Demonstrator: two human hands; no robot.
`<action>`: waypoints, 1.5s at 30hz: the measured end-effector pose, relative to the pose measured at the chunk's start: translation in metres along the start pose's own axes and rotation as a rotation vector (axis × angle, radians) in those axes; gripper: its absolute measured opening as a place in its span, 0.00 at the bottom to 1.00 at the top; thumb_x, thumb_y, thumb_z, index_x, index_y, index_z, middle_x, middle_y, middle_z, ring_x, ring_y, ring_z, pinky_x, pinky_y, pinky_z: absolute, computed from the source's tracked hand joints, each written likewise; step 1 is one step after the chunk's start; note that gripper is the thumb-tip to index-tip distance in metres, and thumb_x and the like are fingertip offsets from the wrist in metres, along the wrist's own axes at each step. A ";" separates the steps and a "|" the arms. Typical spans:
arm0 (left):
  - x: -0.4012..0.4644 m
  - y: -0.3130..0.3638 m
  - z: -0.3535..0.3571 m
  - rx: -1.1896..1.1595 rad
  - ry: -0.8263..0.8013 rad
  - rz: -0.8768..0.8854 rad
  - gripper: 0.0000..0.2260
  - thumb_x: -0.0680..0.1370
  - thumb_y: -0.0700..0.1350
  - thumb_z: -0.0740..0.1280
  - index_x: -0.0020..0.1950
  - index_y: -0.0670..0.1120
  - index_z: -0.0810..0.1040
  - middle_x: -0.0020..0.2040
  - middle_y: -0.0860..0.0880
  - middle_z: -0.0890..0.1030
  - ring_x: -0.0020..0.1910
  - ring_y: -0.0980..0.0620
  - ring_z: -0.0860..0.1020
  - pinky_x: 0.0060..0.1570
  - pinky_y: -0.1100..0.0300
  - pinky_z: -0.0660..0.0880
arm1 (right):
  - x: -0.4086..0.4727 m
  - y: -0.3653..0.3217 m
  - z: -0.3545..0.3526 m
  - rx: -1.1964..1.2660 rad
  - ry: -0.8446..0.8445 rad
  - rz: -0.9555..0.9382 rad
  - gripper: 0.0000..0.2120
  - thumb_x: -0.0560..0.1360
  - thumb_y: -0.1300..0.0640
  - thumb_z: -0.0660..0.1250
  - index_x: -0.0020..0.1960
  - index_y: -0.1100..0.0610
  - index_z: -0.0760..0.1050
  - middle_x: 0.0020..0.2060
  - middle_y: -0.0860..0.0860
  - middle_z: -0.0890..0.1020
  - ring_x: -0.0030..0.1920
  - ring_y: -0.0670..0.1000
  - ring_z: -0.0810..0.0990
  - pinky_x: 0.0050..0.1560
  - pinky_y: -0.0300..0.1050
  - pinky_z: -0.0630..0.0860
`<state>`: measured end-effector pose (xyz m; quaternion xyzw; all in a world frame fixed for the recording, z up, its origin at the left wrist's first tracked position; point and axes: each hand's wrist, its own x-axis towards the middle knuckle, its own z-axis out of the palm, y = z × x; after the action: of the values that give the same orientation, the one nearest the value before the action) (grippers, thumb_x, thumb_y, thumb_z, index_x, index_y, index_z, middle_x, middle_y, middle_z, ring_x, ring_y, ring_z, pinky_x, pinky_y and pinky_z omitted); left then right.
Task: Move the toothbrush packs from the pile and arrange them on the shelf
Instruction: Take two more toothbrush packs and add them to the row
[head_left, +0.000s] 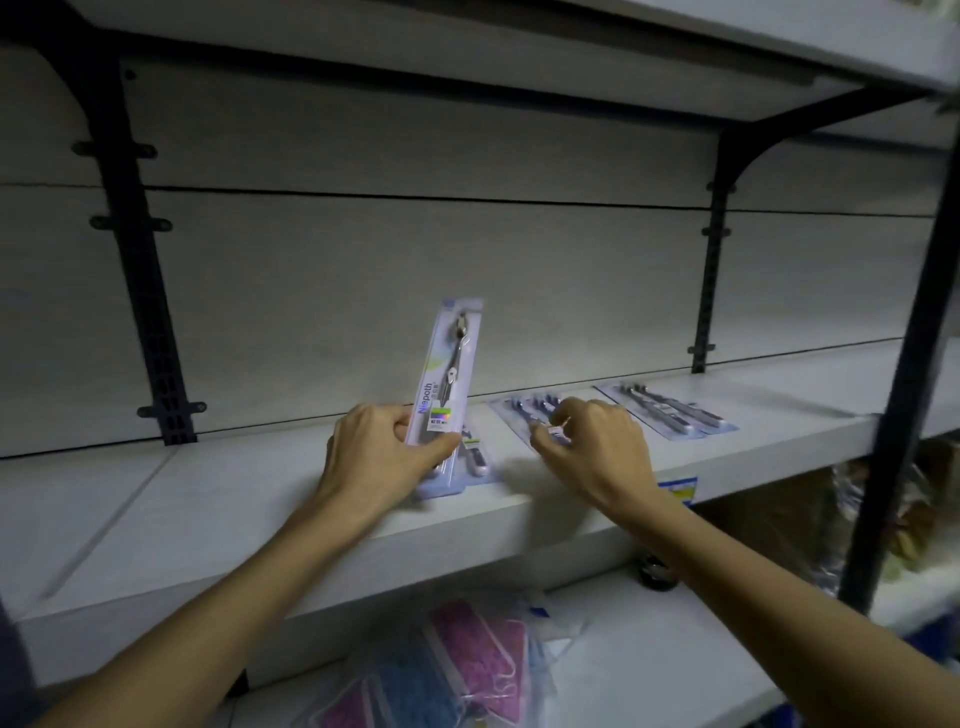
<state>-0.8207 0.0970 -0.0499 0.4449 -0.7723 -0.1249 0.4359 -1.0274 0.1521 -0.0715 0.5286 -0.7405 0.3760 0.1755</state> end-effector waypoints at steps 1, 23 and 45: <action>0.000 0.005 0.005 -0.008 -0.010 0.003 0.12 0.68 0.56 0.73 0.36 0.47 0.81 0.25 0.50 0.77 0.26 0.54 0.69 0.28 0.62 0.65 | 0.000 0.008 -0.003 0.004 0.001 0.006 0.17 0.73 0.44 0.63 0.54 0.54 0.79 0.48 0.55 0.83 0.48 0.58 0.79 0.48 0.50 0.75; 0.033 0.176 0.195 0.038 -0.156 -0.177 0.12 0.69 0.55 0.74 0.35 0.48 0.80 0.37 0.51 0.84 0.35 0.58 0.80 0.32 0.63 0.76 | 0.075 0.264 -0.074 0.051 0.010 0.021 0.13 0.73 0.46 0.65 0.48 0.55 0.81 0.40 0.52 0.83 0.43 0.55 0.79 0.39 0.43 0.68; 0.083 0.197 0.262 0.285 -0.234 -0.330 0.20 0.66 0.55 0.76 0.46 0.42 0.77 0.47 0.44 0.80 0.43 0.46 0.79 0.27 0.61 0.67 | 0.133 0.314 -0.053 0.188 -0.093 -0.063 0.10 0.72 0.47 0.64 0.43 0.52 0.80 0.36 0.48 0.80 0.41 0.52 0.77 0.40 0.43 0.69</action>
<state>-1.1588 0.0927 -0.0429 0.6045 -0.7442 -0.1350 0.2500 -1.3722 0.1549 -0.0657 0.5826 -0.6924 0.4132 0.1021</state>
